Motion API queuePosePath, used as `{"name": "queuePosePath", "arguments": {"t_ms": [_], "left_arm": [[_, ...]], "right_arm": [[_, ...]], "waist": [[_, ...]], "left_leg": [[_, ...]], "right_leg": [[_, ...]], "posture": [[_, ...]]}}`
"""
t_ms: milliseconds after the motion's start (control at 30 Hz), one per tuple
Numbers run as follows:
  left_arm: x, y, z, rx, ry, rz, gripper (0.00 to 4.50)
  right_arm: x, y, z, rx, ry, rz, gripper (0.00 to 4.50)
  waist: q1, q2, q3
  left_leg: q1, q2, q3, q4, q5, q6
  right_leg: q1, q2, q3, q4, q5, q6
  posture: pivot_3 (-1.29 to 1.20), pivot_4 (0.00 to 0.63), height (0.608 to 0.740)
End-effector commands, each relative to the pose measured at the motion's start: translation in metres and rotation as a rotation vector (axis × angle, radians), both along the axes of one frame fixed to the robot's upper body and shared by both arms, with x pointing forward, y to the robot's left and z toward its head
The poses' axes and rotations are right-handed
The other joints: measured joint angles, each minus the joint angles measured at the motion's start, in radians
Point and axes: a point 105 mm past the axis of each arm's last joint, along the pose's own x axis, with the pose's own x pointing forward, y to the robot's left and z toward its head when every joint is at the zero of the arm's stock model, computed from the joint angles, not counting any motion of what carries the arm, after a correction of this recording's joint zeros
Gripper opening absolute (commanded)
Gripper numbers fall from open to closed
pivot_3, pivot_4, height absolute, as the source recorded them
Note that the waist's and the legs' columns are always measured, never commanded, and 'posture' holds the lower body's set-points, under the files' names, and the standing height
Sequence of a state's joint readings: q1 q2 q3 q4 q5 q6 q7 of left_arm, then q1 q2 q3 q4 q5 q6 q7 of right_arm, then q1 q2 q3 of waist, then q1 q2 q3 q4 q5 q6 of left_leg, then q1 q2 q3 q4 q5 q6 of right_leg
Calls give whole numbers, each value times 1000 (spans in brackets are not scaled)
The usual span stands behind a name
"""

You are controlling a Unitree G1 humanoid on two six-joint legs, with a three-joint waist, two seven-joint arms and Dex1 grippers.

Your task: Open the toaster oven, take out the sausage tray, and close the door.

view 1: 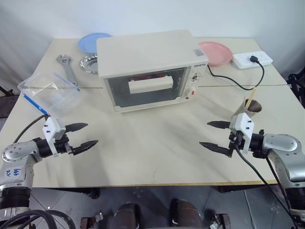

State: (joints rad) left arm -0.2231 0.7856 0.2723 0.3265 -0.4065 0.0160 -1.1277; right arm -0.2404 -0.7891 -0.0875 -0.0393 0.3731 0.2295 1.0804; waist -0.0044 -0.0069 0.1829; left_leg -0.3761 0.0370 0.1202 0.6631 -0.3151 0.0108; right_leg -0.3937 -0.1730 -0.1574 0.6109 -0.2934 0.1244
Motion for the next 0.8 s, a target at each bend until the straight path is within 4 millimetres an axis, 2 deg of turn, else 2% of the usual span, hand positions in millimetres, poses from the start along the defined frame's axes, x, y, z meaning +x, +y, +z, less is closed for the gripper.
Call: {"name": "queuePosePath", "arguments": {"t_ms": [33, 200, 300, 367, 533, 700, 800], "left_arm": [[0, -2, 5, 27, -34, -8, 4482], [6, 1, 6, 12, -35, 65, 4482], [7, -1, 14, -10, -78, 81, 4482], [10, -5, 26, -75, -125, 103, 4482], [11, -18, 37, -155, -171, 54, 4482], [4, -25, 46, -234, -226, 43, 4482], [-2, -26, 52, -264, -261, 50, 4482]], "right_arm": [[2, 3, 10, 1, -53, 21, 4500], [3, 7, 11, 9, -54, 32, 4500], [6, 13, 19, 31, -61, 43, 4500], [9, 25, 28, 67, -61, 81, 4500], [25, 64, 47, 137, -68, 185, 4500], [48, 93, 74, 193, -133, 246, 4500], [54, 110, 88, 200, -159, 308, 4500]], "waist": [[0, 0, 0], [-1, 0, 0], [0, 0, 0], [-2, 0, 0], [-14, 0, 0], [-25, 0, 0], [-27, 0, 0]], "left_leg": [[0, 0, 0, 0, 0, 0], [0, 0, 0, 0, 0, 0], [0, 0, 0, 0, 0, 0], [0, 0, 0, 1, 0, 0], [0, 2, 0, 2, 0, -1], [0, 2, 0, 2, 0, -1], [0, 2, 0, 2, -1, -1]], "right_leg": [[0, 0, 0, 0, 0, 0], [0, 0, 0, 0, 0, 0], [0, 0, 0, 0, 0, 0], [0, 0, 0, 0, 0, 0], [0, 1, 0, 2, 0, 0], [0, 1, 0, 2, 0, 0], [-1, 2, 0, 2, 0, 0]], "posture": [[0, 150, 740], [0, 150, 740], [0, 150, 740], [0, 150, 740], [0, 150, 740], [0, 150, 740], [0, 150, 740]]}}
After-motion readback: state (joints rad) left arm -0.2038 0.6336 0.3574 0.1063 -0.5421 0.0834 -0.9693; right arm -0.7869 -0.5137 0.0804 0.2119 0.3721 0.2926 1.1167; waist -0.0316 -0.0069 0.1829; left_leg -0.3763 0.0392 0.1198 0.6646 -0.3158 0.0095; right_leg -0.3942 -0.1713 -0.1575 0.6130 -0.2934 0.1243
